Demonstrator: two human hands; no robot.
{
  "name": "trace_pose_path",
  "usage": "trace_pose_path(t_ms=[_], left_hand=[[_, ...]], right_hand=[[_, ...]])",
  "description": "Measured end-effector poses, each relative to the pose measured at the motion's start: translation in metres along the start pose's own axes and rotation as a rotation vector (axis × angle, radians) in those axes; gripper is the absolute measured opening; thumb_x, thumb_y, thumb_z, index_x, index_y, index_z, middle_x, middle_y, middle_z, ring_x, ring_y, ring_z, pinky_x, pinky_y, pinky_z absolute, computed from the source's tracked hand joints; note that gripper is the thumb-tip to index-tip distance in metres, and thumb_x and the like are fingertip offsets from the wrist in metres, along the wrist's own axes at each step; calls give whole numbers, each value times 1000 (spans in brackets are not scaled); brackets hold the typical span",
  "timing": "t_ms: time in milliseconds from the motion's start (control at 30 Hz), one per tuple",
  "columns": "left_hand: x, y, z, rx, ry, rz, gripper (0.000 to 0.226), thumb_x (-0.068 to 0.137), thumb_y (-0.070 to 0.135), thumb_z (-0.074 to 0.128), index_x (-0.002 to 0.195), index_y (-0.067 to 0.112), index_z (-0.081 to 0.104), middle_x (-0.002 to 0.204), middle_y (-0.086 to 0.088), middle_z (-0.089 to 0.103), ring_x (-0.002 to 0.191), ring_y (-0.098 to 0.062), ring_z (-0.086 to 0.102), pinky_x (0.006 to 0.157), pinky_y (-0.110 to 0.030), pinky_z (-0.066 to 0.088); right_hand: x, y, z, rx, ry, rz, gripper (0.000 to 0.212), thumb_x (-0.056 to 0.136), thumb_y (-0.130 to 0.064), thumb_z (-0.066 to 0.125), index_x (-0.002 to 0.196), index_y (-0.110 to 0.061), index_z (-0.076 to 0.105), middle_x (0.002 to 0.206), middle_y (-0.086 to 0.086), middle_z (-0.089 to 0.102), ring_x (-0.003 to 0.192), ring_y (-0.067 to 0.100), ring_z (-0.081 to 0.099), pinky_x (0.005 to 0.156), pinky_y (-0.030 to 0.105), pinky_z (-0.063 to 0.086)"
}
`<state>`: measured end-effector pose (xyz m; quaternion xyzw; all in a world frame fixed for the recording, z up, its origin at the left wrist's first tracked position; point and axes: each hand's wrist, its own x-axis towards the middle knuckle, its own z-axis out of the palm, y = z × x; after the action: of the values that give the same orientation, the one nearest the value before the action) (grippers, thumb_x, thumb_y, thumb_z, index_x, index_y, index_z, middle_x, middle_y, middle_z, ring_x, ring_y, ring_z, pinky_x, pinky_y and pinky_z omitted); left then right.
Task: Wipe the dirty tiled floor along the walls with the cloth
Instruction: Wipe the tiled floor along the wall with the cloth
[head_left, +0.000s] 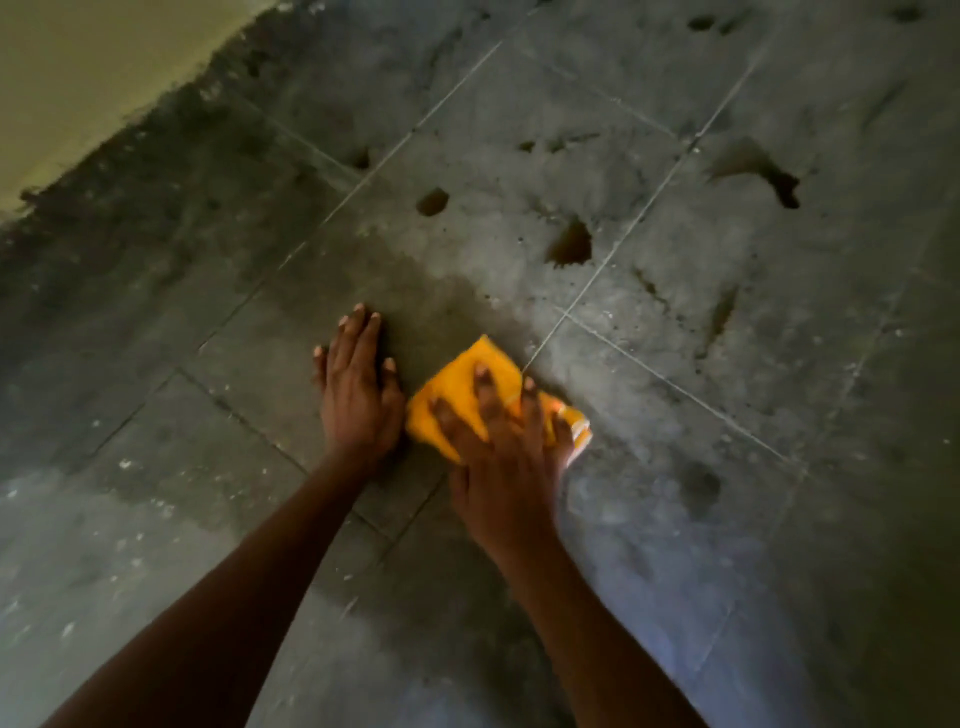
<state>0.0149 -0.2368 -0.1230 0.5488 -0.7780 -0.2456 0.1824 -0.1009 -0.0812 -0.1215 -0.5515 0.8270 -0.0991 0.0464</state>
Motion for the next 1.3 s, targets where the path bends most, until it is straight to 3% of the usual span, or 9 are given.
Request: trace_pose_path(t_ms=[67, 267, 367, 467, 700, 900, 1033, 1133, 1300], left_hand=[[3, 12, 6, 40, 1, -25, 66, 98, 32, 42, 162, 16, 39, 173, -6, 26, 162, -22, 15, 131, -47, 2], [-7, 10, 13, 247, -34, 28, 70, 105, 53, 30, 167, 21, 23, 177, -2, 10, 164, -20, 1, 132, -47, -4], [-6, 10, 15, 265, -39, 27, 73, 104, 56, 29, 168, 21, 21, 177, -2, 9, 164, -20, 0, 132, -49, -4], [-6, 13, 14, 277, -41, 13, 75, 102, 59, 30, 168, 22, 22, 177, -2, 8, 164, -20, 0, 132, -52, -1], [12, 47, 28, 282, -74, -120, 86, 94, 61, 35, 168, 22, 16, 177, -7, -1, 164, -31, -6, 129, -59, -9], [31, 53, 35, 244, -15, -124, 90, 88, 58, 46, 167, 23, 23, 178, -4, 4, 164, -26, -2, 130, -57, -6], [29, 50, 38, 270, -8, -105, 88, 90, 60, 44, 167, 25, 21, 178, -4, 4, 164, -25, -2, 130, -56, -6], [28, 48, 42, 281, -5, -103, 88, 90, 60, 44, 168, 24, 20, 178, -5, 4, 164, -25, -2, 129, -55, -9], [28, 51, 38, 271, -18, -108, 89, 89, 59, 43, 168, 24, 21, 178, -4, 4, 164, -25, -3, 130, -58, -7]], right_hand=[[-41, 26, -7, -30, -10, 30, 68, 89, -55, 57, 152, -61, 32, 173, -9, 19, 152, 41, 29, 112, 66, 23], [7, 96, -14, -15, 65, 550, 68, 87, -56, 58, 151, -61, 33, 173, -7, 20, 153, 44, 23, 113, 72, 17], [-6, 67, -9, 6, 66, 463, 72, 88, -54, 59, 154, -59, 31, 174, -5, 16, 156, 46, 15, 117, 72, 11], [-77, 69, -15, -24, 7, 273, 68, 92, -59, 55, 154, -62, 27, 173, -9, 15, 157, 41, 19, 116, 71, 18], [7, 138, -23, 20, 151, 780, 60, 93, -59, 50, 152, -58, 36, 172, -5, 23, 151, 45, 25, 111, 74, 21], [-66, 94, -12, -9, 57, 397, 66, 92, -59, 54, 153, -62, 27, 173, -10, 16, 155, 40, 21, 115, 71, 17], [-43, 179, -30, 17, 139, 826, 60, 95, -65, 45, 153, -61, 30, 173, -8, 15, 152, 43, 24, 110, 81, 15], [35, 199, -25, 75, 230, 1050, 62, 92, -60, 46, 153, -59, 32, 173, -7, 14, 152, 47, 22, 111, 77, 12], [5, 134, -20, 6, 78, 607, 68, 92, -59, 49, 155, -60, 25, 173, -7, 17, 153, 43, 22, 113, 71, 15]])
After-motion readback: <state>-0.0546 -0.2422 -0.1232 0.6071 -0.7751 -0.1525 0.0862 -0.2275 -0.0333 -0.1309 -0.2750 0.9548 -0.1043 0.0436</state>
